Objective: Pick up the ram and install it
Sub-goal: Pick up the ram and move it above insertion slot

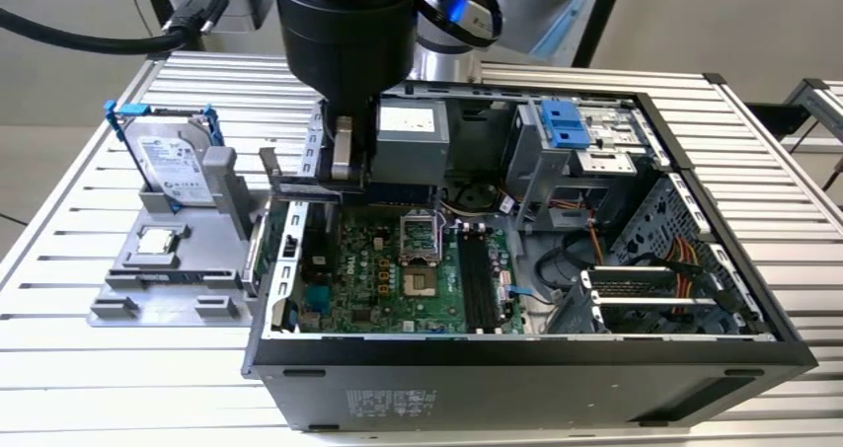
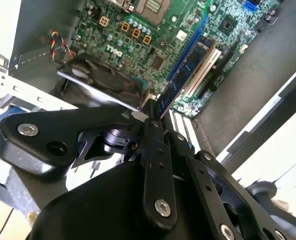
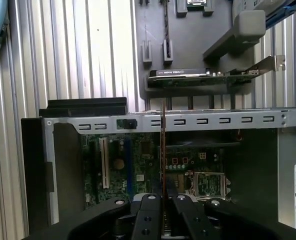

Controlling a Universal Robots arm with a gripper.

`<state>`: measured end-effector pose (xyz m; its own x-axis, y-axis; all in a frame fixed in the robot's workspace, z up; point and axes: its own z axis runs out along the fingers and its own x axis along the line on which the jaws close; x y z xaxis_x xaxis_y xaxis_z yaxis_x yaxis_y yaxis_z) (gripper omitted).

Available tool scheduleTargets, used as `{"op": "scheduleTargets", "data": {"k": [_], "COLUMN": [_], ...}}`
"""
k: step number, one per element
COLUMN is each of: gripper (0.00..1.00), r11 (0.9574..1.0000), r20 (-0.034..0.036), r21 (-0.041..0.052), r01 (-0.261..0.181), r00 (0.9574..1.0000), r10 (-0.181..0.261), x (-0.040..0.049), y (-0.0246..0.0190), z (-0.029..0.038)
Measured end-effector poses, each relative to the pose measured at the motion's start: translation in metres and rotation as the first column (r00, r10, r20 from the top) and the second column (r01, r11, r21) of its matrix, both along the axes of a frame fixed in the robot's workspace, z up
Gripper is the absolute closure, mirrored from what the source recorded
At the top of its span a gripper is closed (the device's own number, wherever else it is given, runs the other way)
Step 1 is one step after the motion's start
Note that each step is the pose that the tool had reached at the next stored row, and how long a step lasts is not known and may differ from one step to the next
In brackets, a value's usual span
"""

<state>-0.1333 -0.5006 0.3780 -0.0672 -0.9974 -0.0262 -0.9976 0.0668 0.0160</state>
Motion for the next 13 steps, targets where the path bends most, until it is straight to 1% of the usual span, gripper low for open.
{"op": "scheduleTargets", "data": {"k": [13], "gripper": [1.0], "r11": [1.0], "r20": [0.0], "r21": [0.0], "r01": [0.0], "r00": [1.0], "r10": [0.0], "x": [0.0203], "y": [0.0], "z": [0.0]}}
